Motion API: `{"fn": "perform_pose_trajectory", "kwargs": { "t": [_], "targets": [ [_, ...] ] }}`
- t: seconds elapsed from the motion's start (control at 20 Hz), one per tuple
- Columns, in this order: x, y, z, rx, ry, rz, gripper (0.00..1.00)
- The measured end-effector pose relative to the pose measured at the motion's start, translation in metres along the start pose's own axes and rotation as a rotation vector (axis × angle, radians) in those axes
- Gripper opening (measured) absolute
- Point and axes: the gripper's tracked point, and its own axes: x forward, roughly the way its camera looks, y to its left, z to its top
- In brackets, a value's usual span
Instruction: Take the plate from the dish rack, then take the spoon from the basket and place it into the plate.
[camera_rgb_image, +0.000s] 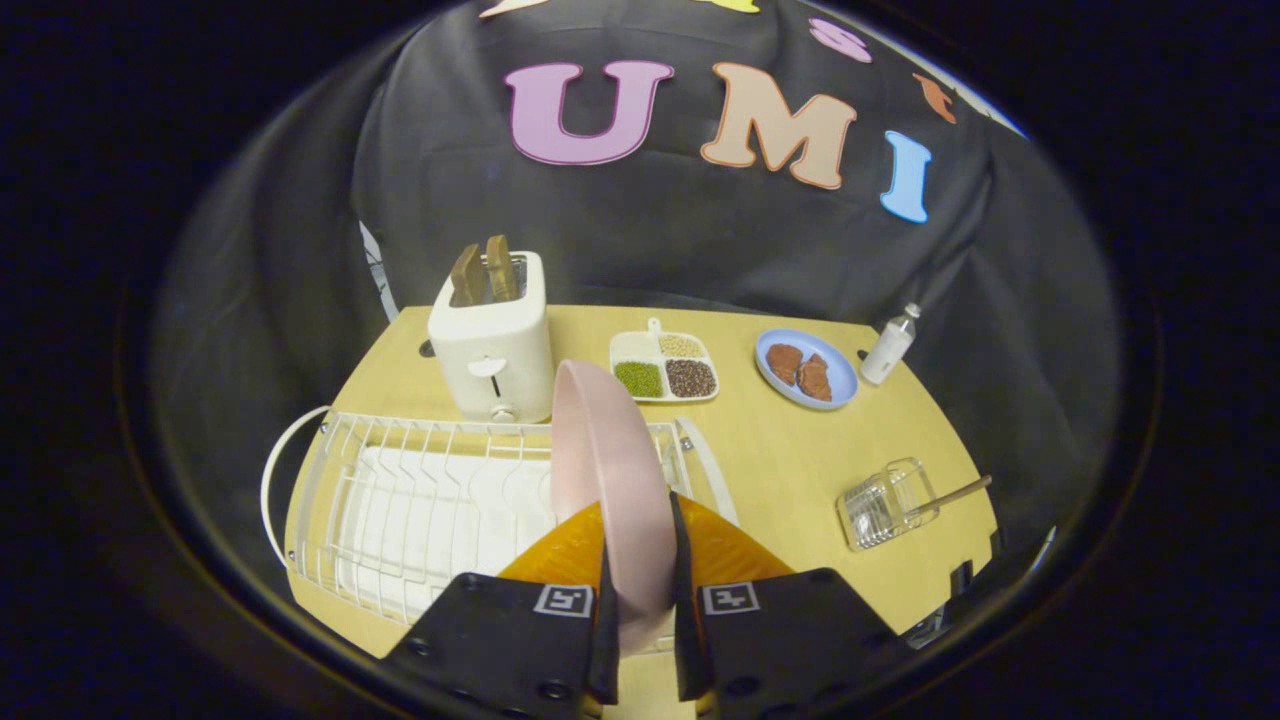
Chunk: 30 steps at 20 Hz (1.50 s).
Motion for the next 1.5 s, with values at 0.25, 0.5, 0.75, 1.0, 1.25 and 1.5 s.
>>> {"fn": "perform_pose_trajectory", "kwargs": {
  "t": [0.25,0.5,0.75,1.0,1.25,1.5],
  "targets": [
    [-0.032,-0.012,0.033,0.096,-0.098,0.031,0.25],
    [-0.077,-0.057,0.048,0.198,-0.19,-0.004,0.25],
    [-0.108,-0.128,0.031,0.328,-0.246,-0.112,0.25],
    [-0.116,-0.203,-0.012,0.512,-0.246,-0.229,0.24],
    [-0.113,-0.26,-0.063,0.661,-0.231,-0.307,0.24],
    [-0.088,-0.286,-0.124,0.763,-0.151,-0.365,0.24]
  ]
}}
